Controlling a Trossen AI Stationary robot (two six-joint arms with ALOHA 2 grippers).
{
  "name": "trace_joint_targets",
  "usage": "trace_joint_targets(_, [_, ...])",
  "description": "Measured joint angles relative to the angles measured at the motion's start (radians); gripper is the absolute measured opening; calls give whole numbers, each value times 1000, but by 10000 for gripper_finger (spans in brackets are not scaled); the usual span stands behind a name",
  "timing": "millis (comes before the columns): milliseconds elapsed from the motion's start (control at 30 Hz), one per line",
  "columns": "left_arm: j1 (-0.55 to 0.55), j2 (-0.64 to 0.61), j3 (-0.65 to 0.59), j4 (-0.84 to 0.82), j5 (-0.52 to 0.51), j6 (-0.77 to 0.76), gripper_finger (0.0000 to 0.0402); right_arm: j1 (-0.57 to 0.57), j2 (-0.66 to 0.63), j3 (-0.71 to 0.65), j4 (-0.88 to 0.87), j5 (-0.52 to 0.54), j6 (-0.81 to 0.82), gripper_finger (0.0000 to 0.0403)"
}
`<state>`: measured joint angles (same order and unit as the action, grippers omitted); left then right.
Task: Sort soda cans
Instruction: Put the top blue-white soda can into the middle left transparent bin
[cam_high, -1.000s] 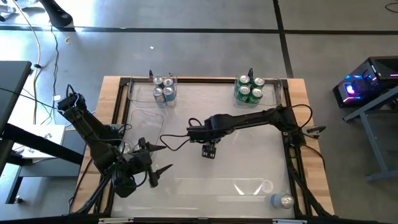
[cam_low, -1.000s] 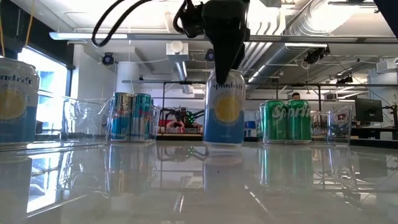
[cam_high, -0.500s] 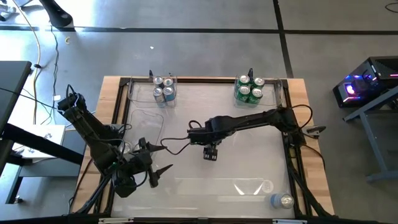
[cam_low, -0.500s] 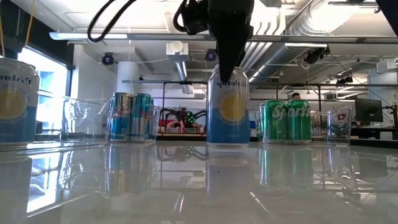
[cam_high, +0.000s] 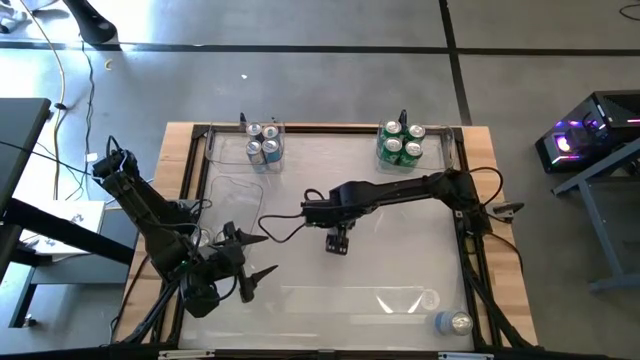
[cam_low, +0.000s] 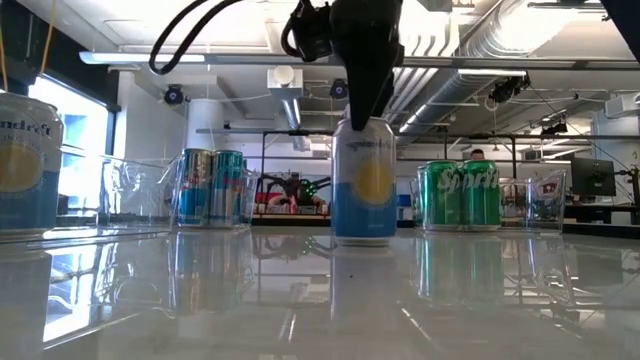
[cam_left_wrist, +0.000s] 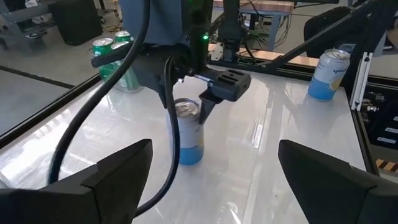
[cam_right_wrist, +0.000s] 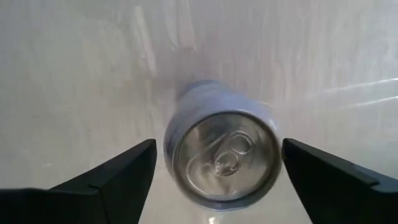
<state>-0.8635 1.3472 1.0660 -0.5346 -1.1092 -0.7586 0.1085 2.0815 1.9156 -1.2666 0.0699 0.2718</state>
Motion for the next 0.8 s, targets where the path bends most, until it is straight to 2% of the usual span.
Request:
trace_joint_targets(167, [0, 0, 0, 0, 0, -7, 346, -10, 0, 2, -1, -47, 16, 355])
trace_joint_targets(300, [0, 0, 0, 0, 0, -8, 346, -5, -17, 26, 8, 5, 5, 356])
trace_joint_targets(433, [0, 1, 0, 2, -12, -11, 346, 27, -103, 34, 31, 138, -19, 356])
trace_joint_targets(633, [35, 100, 0, 46, -128, -11, 346, 138, -279, 34, -21, 402, 40, 356])
trace_joint_targets(733, [85, 185, 0, 201, -95, 119, 347, 231, -348, 34, -87, 515, 150, 356])
trace_joint_targets(800, [130, 238, 0, 370, -1, 293, 347, 313, -377, 34, -140, 599, 247, 356])
